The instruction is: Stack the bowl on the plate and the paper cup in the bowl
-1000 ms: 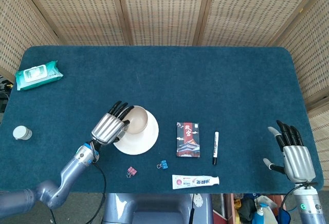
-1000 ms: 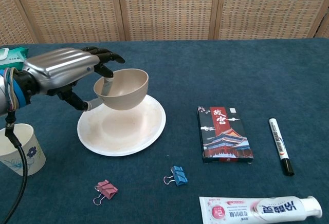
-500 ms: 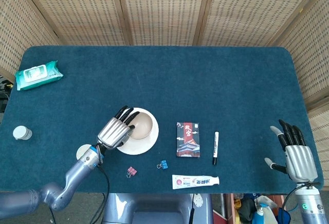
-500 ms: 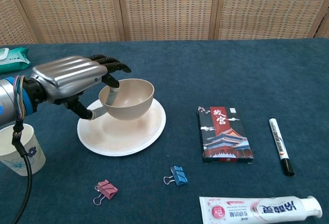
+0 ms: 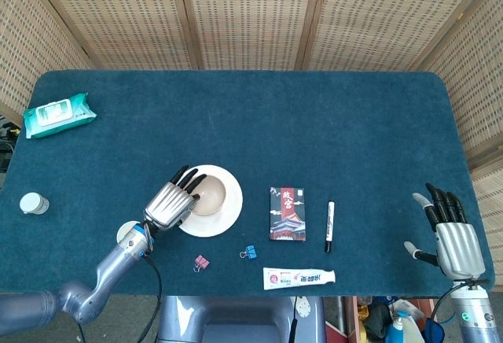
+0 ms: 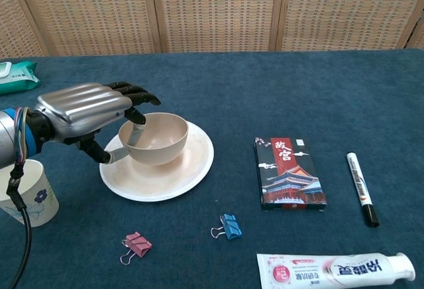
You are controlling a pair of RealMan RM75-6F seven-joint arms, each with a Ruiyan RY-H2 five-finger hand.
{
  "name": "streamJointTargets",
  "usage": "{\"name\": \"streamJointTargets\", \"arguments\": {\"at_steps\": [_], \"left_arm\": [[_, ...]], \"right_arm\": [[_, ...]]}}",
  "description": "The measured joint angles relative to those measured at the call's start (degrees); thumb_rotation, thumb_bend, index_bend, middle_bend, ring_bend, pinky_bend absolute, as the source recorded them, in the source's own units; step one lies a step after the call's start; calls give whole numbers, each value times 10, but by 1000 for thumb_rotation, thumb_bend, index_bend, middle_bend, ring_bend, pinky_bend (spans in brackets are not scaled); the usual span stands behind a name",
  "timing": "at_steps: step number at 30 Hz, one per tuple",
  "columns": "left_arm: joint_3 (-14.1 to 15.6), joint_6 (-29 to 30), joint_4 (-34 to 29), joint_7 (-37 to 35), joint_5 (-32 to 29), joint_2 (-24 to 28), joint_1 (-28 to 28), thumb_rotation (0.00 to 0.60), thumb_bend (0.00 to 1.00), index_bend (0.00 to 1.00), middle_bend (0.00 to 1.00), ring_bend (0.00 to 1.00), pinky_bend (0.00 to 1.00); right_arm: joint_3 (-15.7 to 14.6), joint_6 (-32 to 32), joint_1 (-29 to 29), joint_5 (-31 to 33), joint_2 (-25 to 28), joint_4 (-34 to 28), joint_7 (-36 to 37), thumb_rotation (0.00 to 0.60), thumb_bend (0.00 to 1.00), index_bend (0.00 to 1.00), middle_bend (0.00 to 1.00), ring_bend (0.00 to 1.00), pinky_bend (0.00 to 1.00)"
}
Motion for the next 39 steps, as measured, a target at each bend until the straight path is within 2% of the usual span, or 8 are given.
{"name": "streamJointTargets", "arguments": {"at_steps": [4, 9, 19, 25, 30, 34, 39], "left_arm": [[2, 2, 4, 7, 0, -2, 0, 600, 263, 484, 19, 0, 0], [1, 7, 6, 20, -12, -5, 2, 600, 176, 376, 3, 0, 0], [-9, 31, -20, -2, -8, 15, 8, 600, 164, 346, 2, 0, 0], [-23, 71, -76, -56, 14, 73, 24, 600, 164, 345, 2, 0, 0], [-24, 100, -125, -101, 45, 143, 44, 600, 164, 354, 2, 0, 0], [-9, 122, -157, -116, 81, 198, 66, 600, 163, 382, 2, 0, 0], [27, 165, -193, -156, 145, 260, 106, 600, 166, 419, 2, 0, 0]], "right_arm": [[1, 1, 0, 1, 0, 1, 3, 600, 134, 123, 0, 0, 0], [1, 3, -1, -1, 1, 0, 3, 600, 134, 123, 0, 0, 0], [1, 1, -1, 0, 1, 1, 3, 600, 134, 123, 0, 0, 0], [1, 1, -1, 0, 1, -1, 1, 600, 134, 123, 0, 0, 0], [-1, 0, 0, -2, 0, -3, -6, 600, 135, 123, 0, 0, 0], [-1, 0, 0, -3, -1, -4, -10, 600, 134, 123, 0, 0, 0], [-2, 1, 0, -5, -2, -5, -14, 600, 134, 123, 0, 0, 0]]}}
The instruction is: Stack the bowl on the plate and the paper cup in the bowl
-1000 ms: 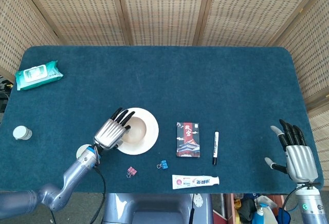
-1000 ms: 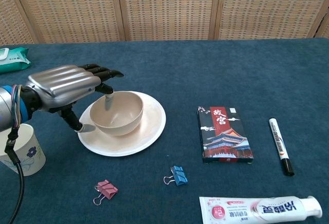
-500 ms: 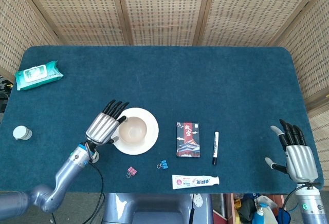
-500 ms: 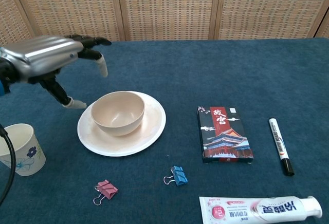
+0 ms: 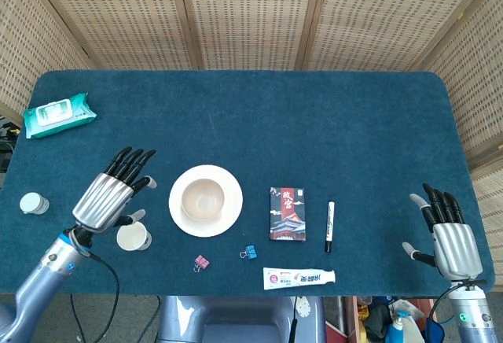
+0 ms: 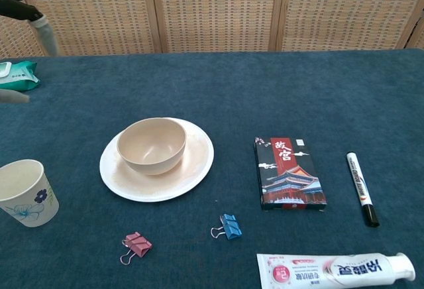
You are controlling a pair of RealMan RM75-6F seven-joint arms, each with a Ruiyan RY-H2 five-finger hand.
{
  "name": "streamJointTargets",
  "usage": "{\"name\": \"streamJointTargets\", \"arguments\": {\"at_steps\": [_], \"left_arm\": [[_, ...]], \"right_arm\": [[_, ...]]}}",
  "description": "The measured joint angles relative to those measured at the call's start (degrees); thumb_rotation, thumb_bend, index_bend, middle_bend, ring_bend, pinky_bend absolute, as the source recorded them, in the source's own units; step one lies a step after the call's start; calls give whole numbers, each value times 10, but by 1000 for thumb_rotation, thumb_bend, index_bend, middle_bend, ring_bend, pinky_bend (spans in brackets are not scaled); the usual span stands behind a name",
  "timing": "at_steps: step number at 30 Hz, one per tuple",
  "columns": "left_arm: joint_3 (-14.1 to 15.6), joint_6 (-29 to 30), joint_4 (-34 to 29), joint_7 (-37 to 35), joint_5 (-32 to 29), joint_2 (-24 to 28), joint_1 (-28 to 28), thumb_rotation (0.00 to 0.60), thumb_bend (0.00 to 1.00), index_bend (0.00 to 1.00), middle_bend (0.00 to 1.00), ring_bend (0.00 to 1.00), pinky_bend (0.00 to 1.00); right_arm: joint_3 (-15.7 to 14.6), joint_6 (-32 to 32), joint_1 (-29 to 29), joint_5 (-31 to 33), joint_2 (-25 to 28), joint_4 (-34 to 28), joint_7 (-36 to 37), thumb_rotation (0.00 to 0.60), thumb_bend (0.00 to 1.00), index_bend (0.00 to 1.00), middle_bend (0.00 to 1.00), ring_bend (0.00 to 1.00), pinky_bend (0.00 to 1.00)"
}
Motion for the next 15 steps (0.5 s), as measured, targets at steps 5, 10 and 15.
{"name": "streamJointTargets", "arguments": {"at_steps": [5, 10, 15], "left_arm": [[36, 43, -11, -21, 63, 35, 36, 600, 170, 422, 3, 0, 0], [76, 84, -4, -38, 122, 60, 79, 600, 180, 423, 3, 0, 0], [111, 108, 32, -53, 156, 72, 118, 600, 237, 423, 3, 0, 0]], "right_arm": [[0, 1, 0, -2, 0, -1, -2, 600, 134, 123, 0, 0, 0], [-1, 3, 0, -4, 0, -2, -1, 600, 134, 123, 0, 0, 0], [-1, 3, 0, -4, 1, -2, 1, 600, 134, 123, 0, 0, 0]]}}
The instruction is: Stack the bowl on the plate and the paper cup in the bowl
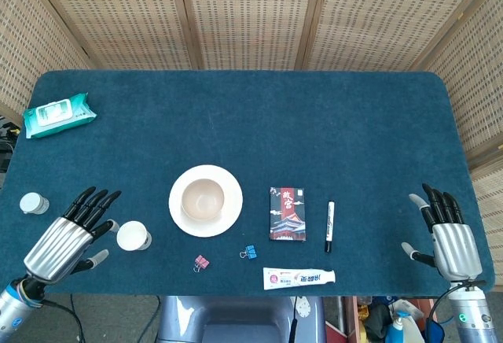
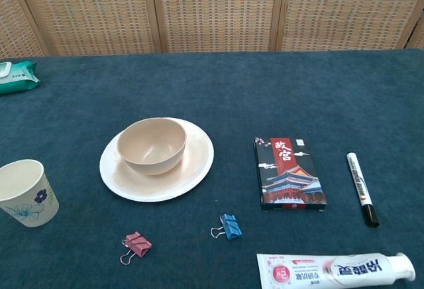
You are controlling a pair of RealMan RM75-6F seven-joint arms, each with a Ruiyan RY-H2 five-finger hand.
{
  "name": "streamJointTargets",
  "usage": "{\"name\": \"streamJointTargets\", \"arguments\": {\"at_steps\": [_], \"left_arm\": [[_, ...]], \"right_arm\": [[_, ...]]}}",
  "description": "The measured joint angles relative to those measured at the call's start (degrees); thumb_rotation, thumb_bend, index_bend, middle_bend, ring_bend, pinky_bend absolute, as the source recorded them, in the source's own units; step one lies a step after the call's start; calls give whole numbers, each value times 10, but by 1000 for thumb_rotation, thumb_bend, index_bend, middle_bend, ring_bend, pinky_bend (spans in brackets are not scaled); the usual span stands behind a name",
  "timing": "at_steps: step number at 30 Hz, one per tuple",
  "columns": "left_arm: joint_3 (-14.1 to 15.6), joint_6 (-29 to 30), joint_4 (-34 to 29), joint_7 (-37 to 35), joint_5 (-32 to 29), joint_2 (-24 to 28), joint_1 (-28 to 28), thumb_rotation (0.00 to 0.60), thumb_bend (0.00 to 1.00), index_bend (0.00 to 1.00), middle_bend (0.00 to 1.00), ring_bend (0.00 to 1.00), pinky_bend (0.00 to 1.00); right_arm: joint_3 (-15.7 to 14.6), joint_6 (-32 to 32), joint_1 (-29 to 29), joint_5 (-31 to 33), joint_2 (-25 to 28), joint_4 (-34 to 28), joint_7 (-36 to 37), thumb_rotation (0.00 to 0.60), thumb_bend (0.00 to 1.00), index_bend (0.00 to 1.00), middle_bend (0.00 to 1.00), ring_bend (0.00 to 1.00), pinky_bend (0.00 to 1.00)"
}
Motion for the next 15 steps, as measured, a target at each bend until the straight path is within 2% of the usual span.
{"name": "streamJointTargets", "arguments": {"at_steps": [8, 15], "left_arm": [[23, 14, 67, -26, 20, -9, 35, 600, 268, 438, 13, 0, 0], [22, 0, 109, -42, 12, -37, 45, 600, 290, 445, 16, 0, 0]], "right_arm": [[-2, -3, 1, -2, -1, -1, -3, 600, 134, 123, 0, 0, 0], [-2, -4, 2, -2, -2, -1, -4, 600, 134, 123, 0, 0, 0]]}}
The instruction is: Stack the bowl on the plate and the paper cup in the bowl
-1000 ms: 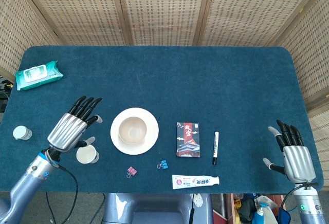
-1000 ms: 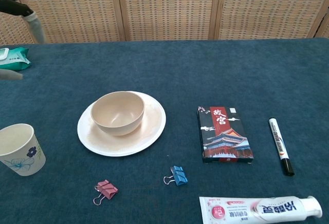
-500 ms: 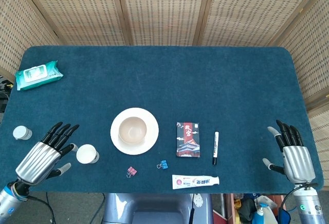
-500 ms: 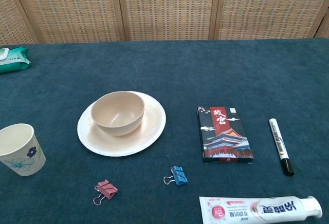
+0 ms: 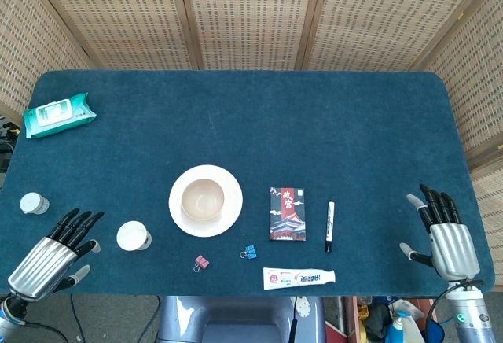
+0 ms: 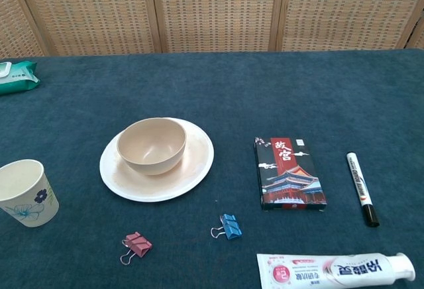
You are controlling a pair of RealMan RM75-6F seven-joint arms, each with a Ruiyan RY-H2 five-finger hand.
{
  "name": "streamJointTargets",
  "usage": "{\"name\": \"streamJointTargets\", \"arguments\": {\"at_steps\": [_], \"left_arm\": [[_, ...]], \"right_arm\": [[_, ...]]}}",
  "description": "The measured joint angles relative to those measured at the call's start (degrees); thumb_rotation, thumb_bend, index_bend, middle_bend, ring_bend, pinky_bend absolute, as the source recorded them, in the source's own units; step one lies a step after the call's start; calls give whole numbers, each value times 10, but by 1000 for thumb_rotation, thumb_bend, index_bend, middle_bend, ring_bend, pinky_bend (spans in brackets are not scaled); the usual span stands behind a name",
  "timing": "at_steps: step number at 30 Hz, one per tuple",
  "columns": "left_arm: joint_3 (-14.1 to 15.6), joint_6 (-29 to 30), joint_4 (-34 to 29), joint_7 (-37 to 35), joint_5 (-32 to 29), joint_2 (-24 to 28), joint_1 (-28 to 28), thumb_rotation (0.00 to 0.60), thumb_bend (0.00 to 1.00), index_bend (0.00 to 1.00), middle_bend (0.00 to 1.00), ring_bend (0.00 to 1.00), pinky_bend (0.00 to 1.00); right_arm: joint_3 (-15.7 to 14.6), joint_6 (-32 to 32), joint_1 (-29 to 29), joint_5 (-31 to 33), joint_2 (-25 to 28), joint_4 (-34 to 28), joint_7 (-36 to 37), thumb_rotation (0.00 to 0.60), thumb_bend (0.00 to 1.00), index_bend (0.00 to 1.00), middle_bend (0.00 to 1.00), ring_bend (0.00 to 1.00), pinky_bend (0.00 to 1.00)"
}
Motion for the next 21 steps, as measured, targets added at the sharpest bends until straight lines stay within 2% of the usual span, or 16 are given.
{"name": "streamJointTargets", "arguments": {"at_steps": [21], "left_arm": [[-46, -117, 38, 38, -60, -82, -43, 600, 296, 475, 19, 0, 0]], "right_arm": [[3, 0, 0, 5, 1, 2, 6, 600, 134, 123, 0, 0, 0]]}}
